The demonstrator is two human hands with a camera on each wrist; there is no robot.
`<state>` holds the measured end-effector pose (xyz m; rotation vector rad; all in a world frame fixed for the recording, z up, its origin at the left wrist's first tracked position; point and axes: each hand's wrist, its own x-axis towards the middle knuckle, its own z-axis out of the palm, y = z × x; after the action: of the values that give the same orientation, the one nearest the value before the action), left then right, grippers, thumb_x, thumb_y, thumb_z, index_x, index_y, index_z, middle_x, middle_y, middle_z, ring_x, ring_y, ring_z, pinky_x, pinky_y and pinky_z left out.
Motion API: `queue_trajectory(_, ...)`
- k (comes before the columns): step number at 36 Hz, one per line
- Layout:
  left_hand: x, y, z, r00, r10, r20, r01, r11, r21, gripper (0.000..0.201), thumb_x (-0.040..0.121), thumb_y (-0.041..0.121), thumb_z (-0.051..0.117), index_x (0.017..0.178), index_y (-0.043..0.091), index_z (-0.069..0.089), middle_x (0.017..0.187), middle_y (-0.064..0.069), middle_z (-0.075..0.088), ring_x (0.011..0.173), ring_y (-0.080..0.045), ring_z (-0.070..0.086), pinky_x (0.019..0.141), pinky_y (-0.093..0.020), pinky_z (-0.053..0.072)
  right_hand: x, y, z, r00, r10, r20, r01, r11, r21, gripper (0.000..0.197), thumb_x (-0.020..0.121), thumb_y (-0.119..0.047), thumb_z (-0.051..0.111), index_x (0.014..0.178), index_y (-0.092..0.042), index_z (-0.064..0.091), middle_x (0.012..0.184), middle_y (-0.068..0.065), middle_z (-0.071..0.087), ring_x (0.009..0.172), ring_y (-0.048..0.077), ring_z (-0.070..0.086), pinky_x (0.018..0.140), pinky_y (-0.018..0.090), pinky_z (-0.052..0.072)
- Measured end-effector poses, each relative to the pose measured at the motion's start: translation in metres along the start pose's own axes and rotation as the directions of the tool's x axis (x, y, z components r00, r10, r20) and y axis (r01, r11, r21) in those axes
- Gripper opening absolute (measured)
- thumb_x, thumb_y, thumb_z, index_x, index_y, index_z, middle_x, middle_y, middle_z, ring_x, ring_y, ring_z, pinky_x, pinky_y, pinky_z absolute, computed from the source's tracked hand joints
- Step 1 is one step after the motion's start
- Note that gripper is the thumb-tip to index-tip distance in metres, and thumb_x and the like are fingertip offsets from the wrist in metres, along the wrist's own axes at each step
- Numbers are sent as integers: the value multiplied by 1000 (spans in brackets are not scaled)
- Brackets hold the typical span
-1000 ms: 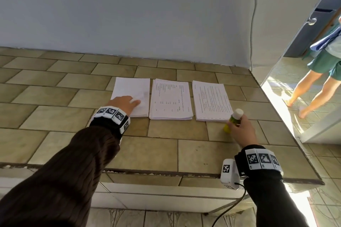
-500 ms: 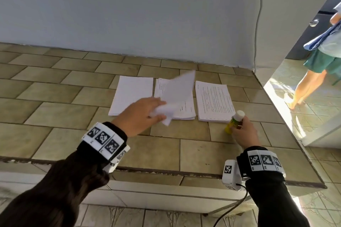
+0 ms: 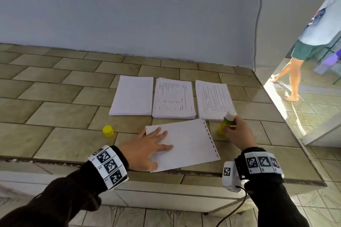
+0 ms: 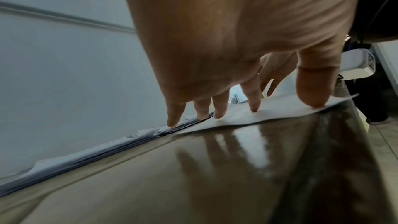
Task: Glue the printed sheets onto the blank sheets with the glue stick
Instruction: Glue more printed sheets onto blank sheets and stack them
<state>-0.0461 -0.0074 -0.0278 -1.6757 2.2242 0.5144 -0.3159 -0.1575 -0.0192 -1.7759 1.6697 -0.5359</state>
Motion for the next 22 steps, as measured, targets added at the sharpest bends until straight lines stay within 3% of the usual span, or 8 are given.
queue_trajectory(4,-6,0,-2,995,-81,-64,71,988,-137,69,99,40,43,153,44,0,159,10,-22,147,-9,-22,119,-41,-15,-5,-3,3,997,-66,41,66,998,11,42,91,-18,64,130,-9,52,118,7,61,103,21,57,90,34,46)
queue_trajectory(6,-6,-3,3,975,-178,-137,149,969,-200,66,99,54,33,154,38,-1,162,8,-15,148,-8,-16,117,-38,-13,-8,-6,5,992,-108,67,107,994,25,40,91,-22,65,127,-10,54,110,3,61,98,18,57,86,32,48)
queue_trajectory(8,-5,-6,10,947,-269,-173,226,946,-231,91,80,81,3,156,30,-1,163,6,-10,149,-9,-14,118,-39,-10,-12,-12,6,984,-148,98,144,989,40,38,90,-24,65,125,-11,55,106,1,61,97,19,60,82,30,48)
queue_trajectory(9,-4,-6,13,938,-298,-174,254,937,-238,110,65,88,-14,156,28,-1,163,6,-11,149,-11,-15,119,-42,-9,-14,-15,7,979,-168,112,164,985,49,38,90,-25,65,124,-11,56,105,0,60,95,18,60,78,27,47)
queue_trajectory(11,-1,-6,22,926,-341,-163,301,925,-231,132,46,91,-29,156,25,-1,163,5,-14,149,-13,-17,121,-46,-7,-18,-23,10,966,-221,134,214,975,63,36,91,-25,65,123,-12,56,102,-1,58,86,11,58,68,19,43)
queue_trajectory(13,3,-7,29,913,-362,-188,323,923,-208,133,45,90,-32,156,24,-2,162,4,-16,148,-14,-20,121,-48,-7,-22,-31,13,950,-275,145,269,961,60,33,91,-25,65,121,-15,56,96,-6,56,78,3,53,61,13,37)
queue_trajectory(16,7,-11,37,908,-347,-236,310,933,-183,127,50,89,-31,156,26,-3,162,5,-16,148,-14,-21,119,-48,-10,-24,-41,21,940,-311,140,300,949,95,31,89,-24,67,118,-16,57,91,-9,54,75,1,51,57,11,37)
queue_trajectory(22,13,-19,48,900,-304,-313,260,950,-174,110,65,86,-23,156,28,-3,162,8,-16,147,-13,-23,117,-46,-14,-24,-52,37,933,-345,101,330,933,141,34,83,-23,74,113,-17,58,103,-3,58,79,2,52,60,9,39)
